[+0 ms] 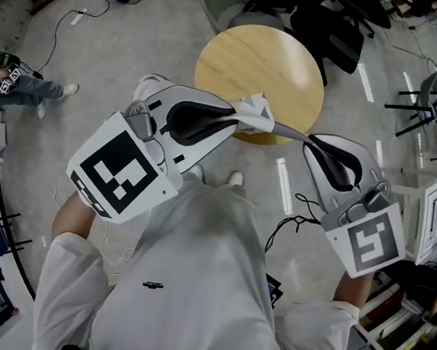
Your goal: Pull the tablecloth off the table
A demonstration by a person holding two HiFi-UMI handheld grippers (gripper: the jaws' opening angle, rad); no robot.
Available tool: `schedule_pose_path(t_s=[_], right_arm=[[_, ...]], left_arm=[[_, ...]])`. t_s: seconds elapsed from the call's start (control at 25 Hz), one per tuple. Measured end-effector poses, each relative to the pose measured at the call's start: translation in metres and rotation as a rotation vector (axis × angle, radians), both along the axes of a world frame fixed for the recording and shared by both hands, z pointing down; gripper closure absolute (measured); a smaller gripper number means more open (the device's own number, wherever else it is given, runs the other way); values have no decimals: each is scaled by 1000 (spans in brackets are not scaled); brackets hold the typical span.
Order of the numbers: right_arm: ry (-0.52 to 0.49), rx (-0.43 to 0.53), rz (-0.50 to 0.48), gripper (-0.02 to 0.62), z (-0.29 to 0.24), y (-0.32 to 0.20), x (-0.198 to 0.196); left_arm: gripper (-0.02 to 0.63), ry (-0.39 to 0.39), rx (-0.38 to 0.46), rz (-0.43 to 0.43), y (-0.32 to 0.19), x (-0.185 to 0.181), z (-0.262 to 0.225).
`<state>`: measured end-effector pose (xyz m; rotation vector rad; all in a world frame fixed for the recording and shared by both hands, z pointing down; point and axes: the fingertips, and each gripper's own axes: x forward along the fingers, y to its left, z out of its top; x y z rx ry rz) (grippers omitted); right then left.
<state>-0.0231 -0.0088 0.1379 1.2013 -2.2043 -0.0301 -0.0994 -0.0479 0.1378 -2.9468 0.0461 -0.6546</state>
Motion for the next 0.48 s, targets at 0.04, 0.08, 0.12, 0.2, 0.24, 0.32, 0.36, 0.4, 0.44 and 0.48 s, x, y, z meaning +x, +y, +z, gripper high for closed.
schedule_pose_path(t_s=[0.04, 0.08, 0.12, 0.2, 0.24, 0.32, 0.36, 0.4, 0.44, 0.48], right_arm=[[-4, -16, -22, 565, -7, 3, -4], [-8, -33, -46, 565, -12, 6, -7], [-12, -54, -70, 566, -17, 10, -10], [-35, -109, -111, 566, -20, 21, -16], [-58, -145, -131, 566, -18, 28, -20], [-116, -228, -169, 566, -10, 42, -28], [-144, -268, -183, 566, -4, 47, -32], [-169, -303, -192, 566, 3, 51, -35], [-192, -333, -198, 566, 11, 53, -39], [-214, -352, -207, 566, 18, 53, -42]], left_arm=[[566, -17, -6, 26, 3, -4, -6], [566, -36, -4, 49, 7, -8, -12], [566, -52, 3, 67, 11, -12, -17], [566, -71, 1, 90, 20, -20, -22], [566, -79, -20, 98, 26, -24, -22], [566, -106, -98, 116, 37, -33, -15], [566, -124, -140, 127, 42, -37, -9], [566, -142, -175, 139, 46, -41, -2], [566, -159, -197, 152, 48, -44, 7], [566, -174, -212, 164, 48, -47, 16]])
